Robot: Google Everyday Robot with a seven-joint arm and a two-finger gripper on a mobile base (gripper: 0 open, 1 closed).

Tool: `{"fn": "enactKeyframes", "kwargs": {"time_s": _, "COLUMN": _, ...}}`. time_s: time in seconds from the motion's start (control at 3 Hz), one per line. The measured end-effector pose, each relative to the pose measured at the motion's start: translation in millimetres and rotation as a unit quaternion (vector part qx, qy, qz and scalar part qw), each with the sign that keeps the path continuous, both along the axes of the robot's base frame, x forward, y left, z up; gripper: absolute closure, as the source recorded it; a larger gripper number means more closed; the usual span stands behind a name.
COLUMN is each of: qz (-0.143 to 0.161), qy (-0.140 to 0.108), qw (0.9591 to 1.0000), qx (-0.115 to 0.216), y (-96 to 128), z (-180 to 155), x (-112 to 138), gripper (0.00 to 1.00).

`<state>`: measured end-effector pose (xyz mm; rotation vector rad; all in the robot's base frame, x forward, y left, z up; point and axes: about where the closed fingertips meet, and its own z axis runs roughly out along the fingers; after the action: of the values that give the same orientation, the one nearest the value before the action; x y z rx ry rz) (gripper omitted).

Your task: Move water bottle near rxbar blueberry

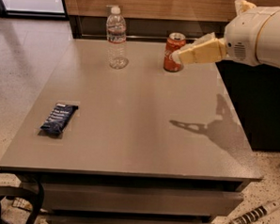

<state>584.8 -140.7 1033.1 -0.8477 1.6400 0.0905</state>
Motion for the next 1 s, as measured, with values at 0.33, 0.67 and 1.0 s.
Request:
{"fn": "enactKeyframes", "kwargs": {"time_s": 0.33, "qz": -0.017, "qy": -0.039, "qw": 0.9980, "qx": 0.046, "y": 19.5, "z": 2.1, "x": 17.8, "gripper": 0.00}}
{"fn": "enactKeyframes", "kwargs": {"time_s": 0.67, "qz": -0.034, "qy": -0.082, "qw": 0.9917, "qx": 0.093, "y": 32.7, "z": 18.2, "x": 50.2, "gripper": 0.00}}
{"fn": "enactKeyframes", "kwargs": {"time_s": 1.0, "qz": -0.024, "qy": -0.088, "qw": 0.9876, "qx": 0.128, "y": 50.8, "z": 26.7, "x": 77.3, "gripper": 0.00}}
